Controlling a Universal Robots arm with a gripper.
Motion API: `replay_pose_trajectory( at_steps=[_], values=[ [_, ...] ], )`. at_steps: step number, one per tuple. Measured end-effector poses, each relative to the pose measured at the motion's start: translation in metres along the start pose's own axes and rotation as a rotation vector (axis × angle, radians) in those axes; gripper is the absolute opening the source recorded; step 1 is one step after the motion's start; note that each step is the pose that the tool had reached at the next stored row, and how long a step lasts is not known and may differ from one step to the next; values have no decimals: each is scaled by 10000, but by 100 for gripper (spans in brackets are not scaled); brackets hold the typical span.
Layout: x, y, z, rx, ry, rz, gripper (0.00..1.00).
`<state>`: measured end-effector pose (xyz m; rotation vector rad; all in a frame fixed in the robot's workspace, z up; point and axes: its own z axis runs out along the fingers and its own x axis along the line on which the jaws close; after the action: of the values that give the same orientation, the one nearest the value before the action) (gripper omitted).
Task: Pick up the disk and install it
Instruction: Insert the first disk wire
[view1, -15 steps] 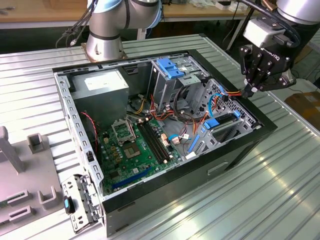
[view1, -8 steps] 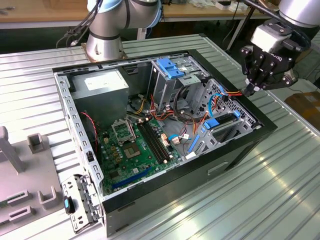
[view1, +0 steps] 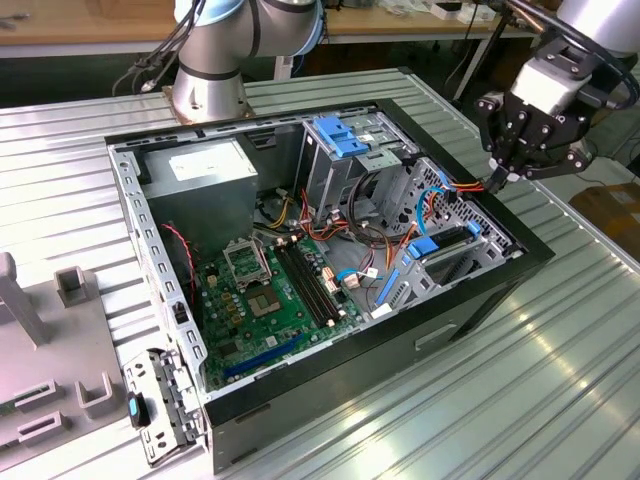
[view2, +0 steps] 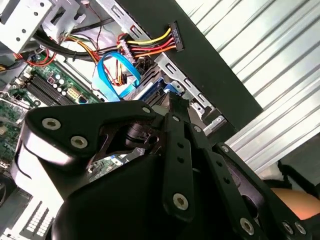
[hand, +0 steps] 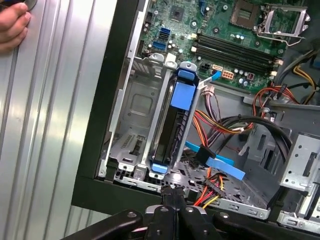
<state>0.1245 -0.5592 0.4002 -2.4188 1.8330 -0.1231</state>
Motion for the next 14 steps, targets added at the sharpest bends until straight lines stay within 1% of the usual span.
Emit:
replay_pose_trajectory(
  at_steps=[1, 4, 9, 11, 14],
  values=[
    [0, 1, 1, 21, 0, -52, 11],
    [-3, -4, 4, 26, -11, -114, 11],
    [-11, -12, 11, 26, -82, -658, 11],
    [-20, -27, 13, 26, -112, -884, 11],
    [-36, -44, 16, 27, -141, -1088, 11]
  ],
)
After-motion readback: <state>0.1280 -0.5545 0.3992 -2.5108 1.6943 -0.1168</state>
